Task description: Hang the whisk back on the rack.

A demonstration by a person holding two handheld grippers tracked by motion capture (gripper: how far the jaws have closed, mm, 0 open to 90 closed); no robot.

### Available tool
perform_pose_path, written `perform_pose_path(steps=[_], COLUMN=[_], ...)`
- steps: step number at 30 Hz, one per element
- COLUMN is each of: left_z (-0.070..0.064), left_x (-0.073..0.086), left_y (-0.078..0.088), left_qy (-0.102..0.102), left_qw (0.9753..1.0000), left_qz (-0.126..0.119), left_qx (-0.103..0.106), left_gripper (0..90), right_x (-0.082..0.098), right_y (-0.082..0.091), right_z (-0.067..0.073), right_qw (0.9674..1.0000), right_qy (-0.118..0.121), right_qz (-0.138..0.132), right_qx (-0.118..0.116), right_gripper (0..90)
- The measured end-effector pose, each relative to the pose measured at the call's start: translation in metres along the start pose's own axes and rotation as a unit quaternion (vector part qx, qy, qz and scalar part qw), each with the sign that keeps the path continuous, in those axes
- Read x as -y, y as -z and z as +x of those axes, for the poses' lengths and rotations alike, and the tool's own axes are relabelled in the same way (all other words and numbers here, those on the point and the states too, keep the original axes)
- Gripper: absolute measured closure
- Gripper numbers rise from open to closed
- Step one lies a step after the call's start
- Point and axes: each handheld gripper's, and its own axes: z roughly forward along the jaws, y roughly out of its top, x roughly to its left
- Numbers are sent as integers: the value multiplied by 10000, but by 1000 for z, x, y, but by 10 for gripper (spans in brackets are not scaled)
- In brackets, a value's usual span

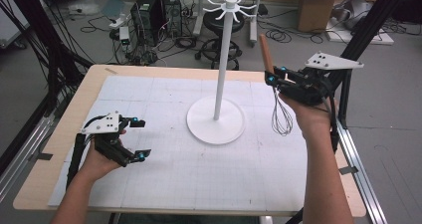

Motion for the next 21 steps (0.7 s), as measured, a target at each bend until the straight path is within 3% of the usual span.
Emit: perform_pose_path(steps=[13, 21], left_z=[0, 0], left_x=[0, 0], left_y=[0, 1], left_qy=[19, 21], left_qw=[10000, 10000], left_qz=[-8, -36], left_qx=[-3, -8], left_gripper=[16, 16], right_x=[-35, -42], right_y=[-7, -15], right_z=[-7, -15], right_qw=[9998, 9996], right_qy=[79, -25], right_qz=[-63, -85], right_qx=[182, 256], right_gripper=[705, 705])
